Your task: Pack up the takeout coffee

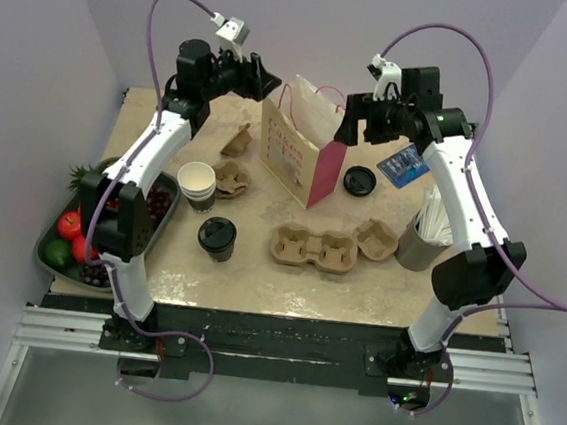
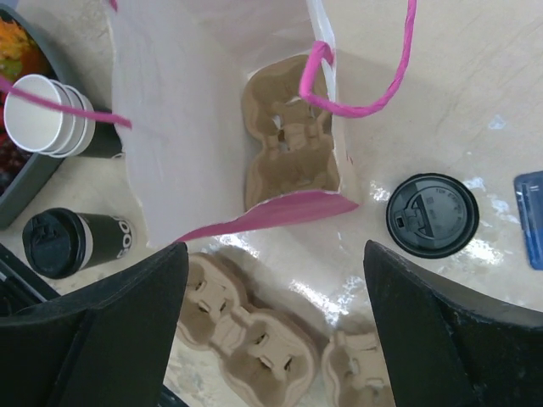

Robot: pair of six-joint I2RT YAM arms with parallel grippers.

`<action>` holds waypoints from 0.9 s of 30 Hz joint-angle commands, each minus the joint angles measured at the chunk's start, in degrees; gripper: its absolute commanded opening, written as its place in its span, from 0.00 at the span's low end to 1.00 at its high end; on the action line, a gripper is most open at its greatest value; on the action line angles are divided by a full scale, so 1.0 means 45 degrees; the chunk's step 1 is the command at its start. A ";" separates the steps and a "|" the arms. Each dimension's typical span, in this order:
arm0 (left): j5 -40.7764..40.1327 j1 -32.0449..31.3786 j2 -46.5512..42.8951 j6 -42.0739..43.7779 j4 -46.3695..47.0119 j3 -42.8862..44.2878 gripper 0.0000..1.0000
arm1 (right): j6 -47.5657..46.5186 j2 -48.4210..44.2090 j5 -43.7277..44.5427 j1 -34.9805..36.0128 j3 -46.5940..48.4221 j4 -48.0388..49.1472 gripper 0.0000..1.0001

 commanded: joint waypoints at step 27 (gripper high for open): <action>0.1375 -0.0077 -0.1901 0.0132 -0.0696 -0.0007 0.00 | -0.1065 0.1531 -0.2804 0.0034 0.3549 0.0956 0.00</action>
